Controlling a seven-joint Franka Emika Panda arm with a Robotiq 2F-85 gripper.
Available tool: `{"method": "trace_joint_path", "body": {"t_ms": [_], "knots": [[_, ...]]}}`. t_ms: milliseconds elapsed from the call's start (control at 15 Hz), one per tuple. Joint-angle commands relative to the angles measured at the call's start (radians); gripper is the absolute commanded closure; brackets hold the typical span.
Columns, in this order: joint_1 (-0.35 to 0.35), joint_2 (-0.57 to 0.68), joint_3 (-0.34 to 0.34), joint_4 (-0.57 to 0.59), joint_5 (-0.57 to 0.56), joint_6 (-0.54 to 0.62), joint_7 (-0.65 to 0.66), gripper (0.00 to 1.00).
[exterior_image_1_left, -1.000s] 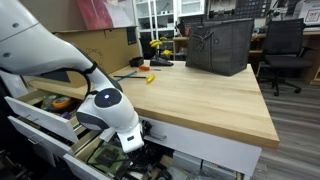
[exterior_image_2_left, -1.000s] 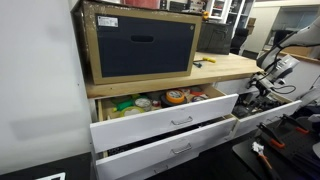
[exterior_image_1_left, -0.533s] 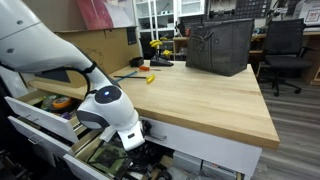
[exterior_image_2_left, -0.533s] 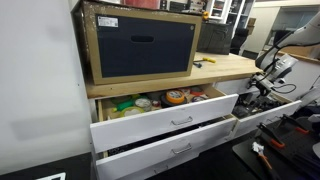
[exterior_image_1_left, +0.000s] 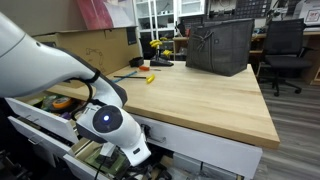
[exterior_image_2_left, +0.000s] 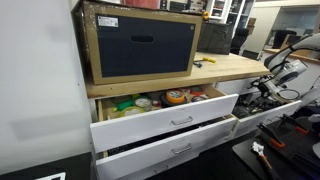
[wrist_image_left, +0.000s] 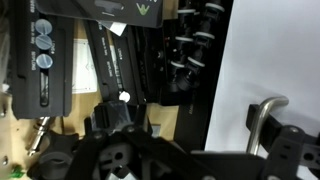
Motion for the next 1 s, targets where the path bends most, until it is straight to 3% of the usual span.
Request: {"method": "trace_joint_path", "body": {"t_ms": [0,267,533,733,867,933], "knots": [[-0.192,0.075,0.061,-0.028,-0.091,0.001,-0.135,0.00],[-0.301,0.062,0.093,-0.088,-0.231,-0.035,-0.126,0.00],[-0.315,-0.015,0.088,-0.176,-0.271,0.011,-0.042,0.00],[-0.284,-0.110,0.037,-0.266,-0.284,0.061,0.017,0.00],[-0.291,-0.175,0.013,-0.322,-0.288,0.019,0.045,0.00],[-0.335,-0.198,0.040,-0.346,-0.283,-0.038,0.047,0.00]]}}
